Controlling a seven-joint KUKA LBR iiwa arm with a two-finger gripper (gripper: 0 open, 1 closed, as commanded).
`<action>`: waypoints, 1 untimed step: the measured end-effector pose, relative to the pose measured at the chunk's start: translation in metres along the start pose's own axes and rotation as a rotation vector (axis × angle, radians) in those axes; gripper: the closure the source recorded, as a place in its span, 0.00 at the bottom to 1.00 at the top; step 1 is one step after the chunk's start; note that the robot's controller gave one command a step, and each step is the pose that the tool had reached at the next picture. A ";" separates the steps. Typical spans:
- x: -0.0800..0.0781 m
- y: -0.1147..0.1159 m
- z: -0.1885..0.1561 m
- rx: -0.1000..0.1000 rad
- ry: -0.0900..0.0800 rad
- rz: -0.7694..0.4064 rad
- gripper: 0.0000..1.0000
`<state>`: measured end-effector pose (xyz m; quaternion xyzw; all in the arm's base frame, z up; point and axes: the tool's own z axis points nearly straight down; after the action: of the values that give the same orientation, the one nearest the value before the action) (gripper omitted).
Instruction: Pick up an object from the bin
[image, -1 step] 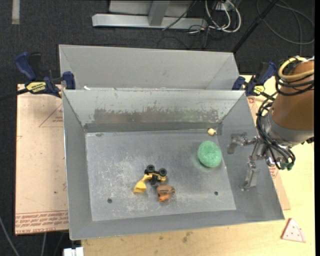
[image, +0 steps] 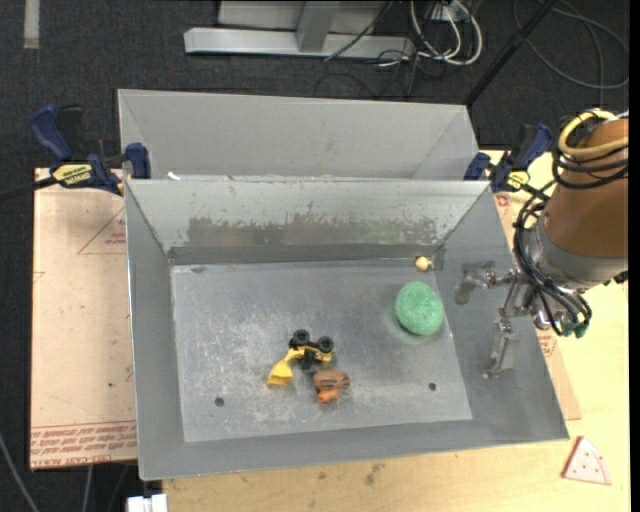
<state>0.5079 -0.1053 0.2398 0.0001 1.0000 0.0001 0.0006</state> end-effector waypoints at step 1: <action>-0.006 0.013 0.054 0.001 -0.006 0.033 0.00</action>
Offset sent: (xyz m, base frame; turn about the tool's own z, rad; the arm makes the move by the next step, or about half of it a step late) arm 0.0594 0.0440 -0.0848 0.0417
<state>0.5140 -0.0926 0.1862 0.0165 0.9999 -0.0002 0.0037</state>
